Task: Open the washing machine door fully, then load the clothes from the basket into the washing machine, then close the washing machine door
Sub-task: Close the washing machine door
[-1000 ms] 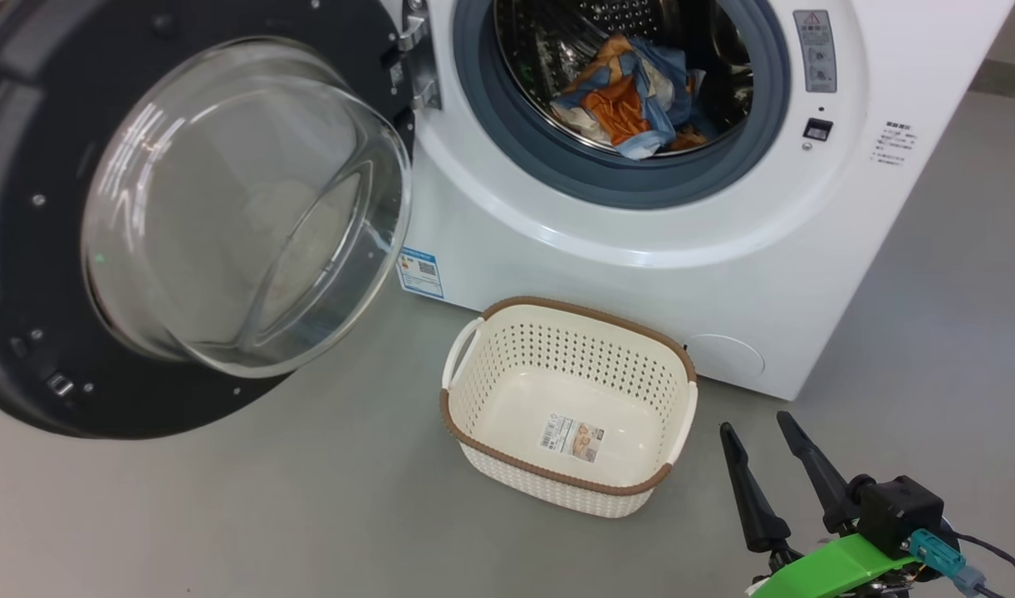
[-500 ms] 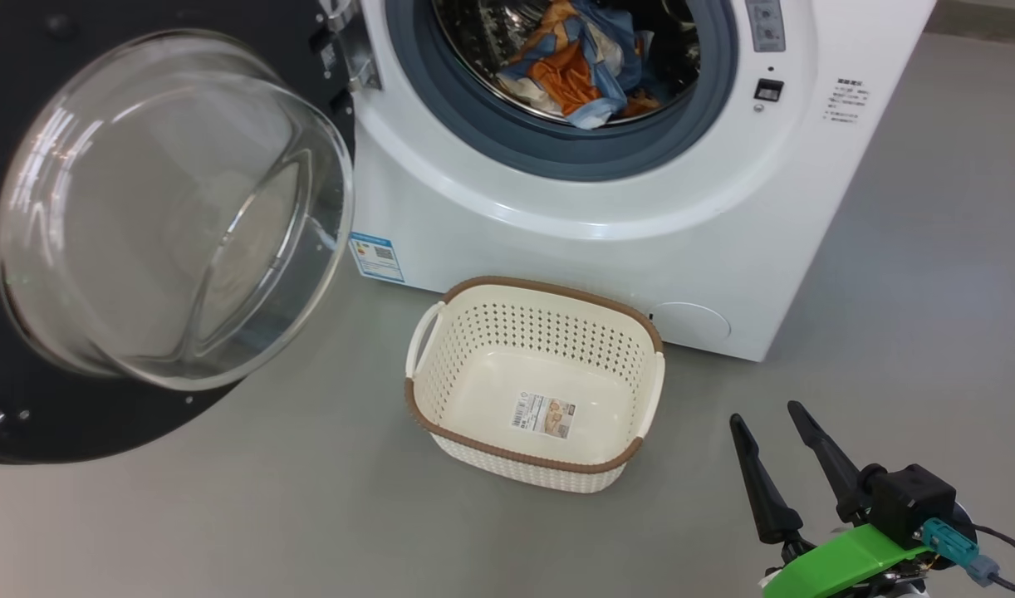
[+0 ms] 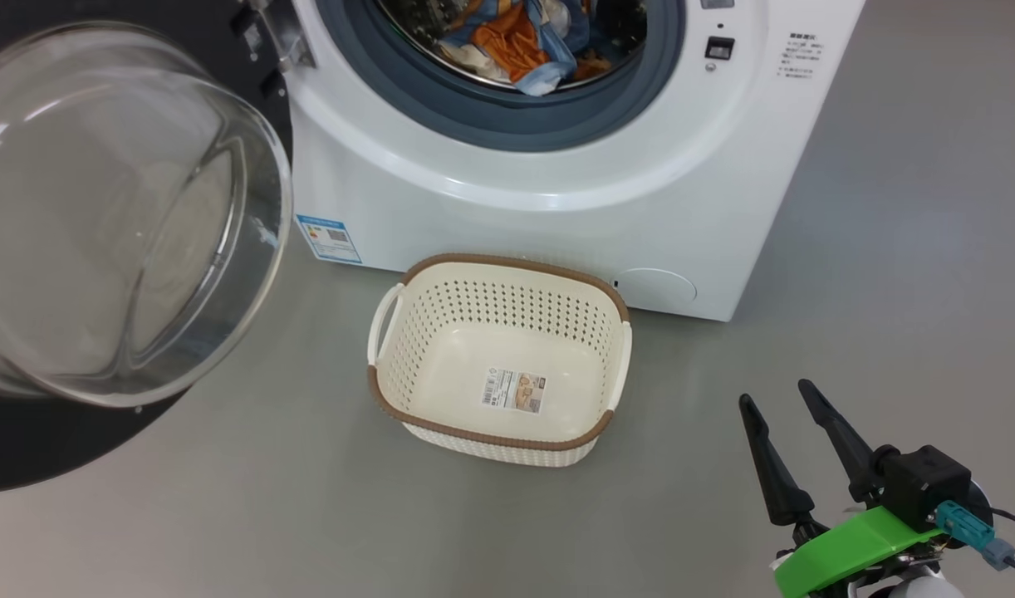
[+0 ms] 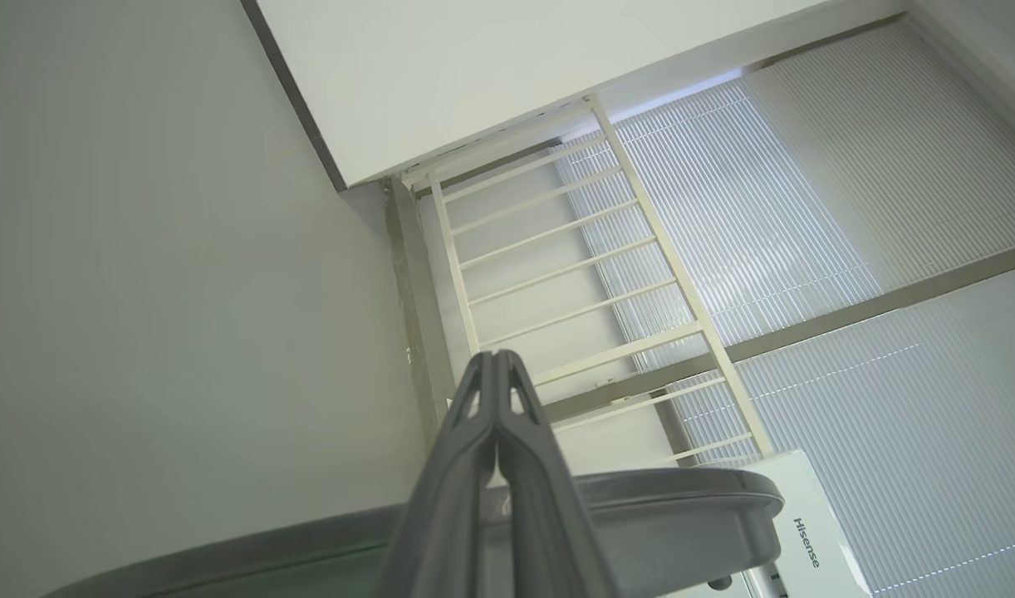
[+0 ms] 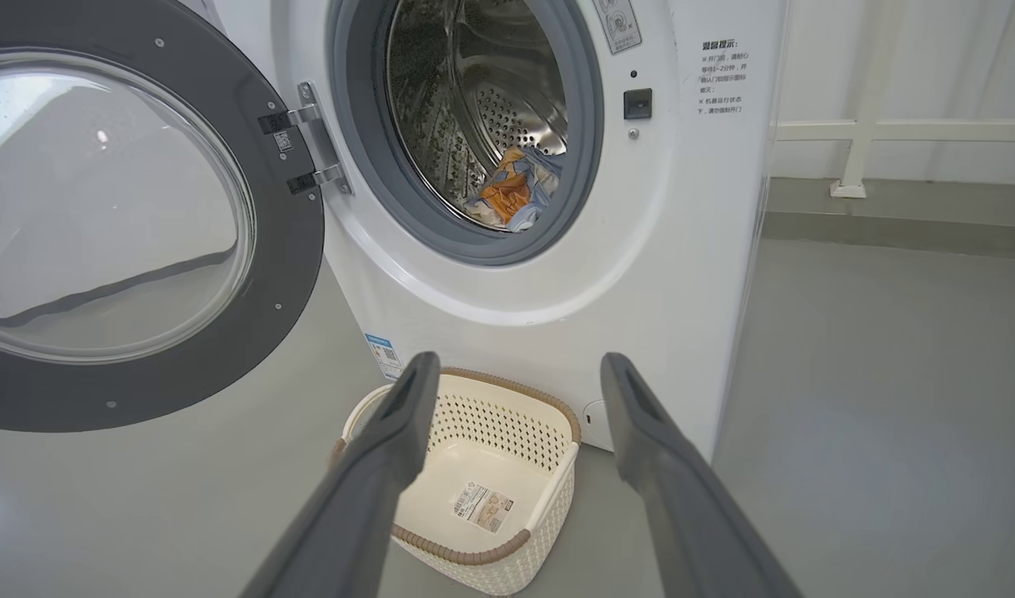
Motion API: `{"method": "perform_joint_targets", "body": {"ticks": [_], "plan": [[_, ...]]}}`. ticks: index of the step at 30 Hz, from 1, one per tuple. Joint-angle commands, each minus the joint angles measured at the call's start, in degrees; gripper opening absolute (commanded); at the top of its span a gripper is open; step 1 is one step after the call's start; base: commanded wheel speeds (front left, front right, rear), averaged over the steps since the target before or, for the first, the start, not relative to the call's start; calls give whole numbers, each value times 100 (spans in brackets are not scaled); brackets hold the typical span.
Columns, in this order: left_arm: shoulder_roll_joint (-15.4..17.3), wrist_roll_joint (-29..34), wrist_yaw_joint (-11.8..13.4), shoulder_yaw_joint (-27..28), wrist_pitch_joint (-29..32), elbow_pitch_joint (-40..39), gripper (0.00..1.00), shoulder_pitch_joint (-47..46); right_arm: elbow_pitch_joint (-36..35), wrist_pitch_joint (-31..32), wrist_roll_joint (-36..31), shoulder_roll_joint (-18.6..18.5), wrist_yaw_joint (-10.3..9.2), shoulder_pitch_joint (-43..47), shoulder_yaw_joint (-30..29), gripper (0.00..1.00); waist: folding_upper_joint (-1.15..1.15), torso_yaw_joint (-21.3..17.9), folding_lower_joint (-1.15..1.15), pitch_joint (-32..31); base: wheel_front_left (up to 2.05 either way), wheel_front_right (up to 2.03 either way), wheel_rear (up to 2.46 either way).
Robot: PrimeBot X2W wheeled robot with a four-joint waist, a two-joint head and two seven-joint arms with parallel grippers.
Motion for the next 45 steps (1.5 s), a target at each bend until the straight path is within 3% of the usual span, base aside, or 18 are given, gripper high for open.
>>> {"method": "perform_joint_targets", "body": {"ticks": [1,8,29,36,45], "plan": [[399,-51,68,125,114,-125,0,-125,-176,33,-3,-55,9,-178,136,100,0,-73,0,83,0,0,0],[542,-85,246,213,227,-222,0,-60,-283,95,22,-159,9,-222,143,100,0,-170,0,256,0,0,0],[430,-166,534,106,528,-323,0,-44,-369,194,100,-245,9,-262,155,100,0,-255,0,451,0,0,0],[378,-349,610,-3,1079,-434,0,106,-327,197,127,-224,9,-258,205,100,0,-226,0,385,0,0,0],[341,-624,884,-134,1916,-818,0,397,-281,196,183,-216,9,-248,247,100,0,-202,0,366,0,0,0]]}}
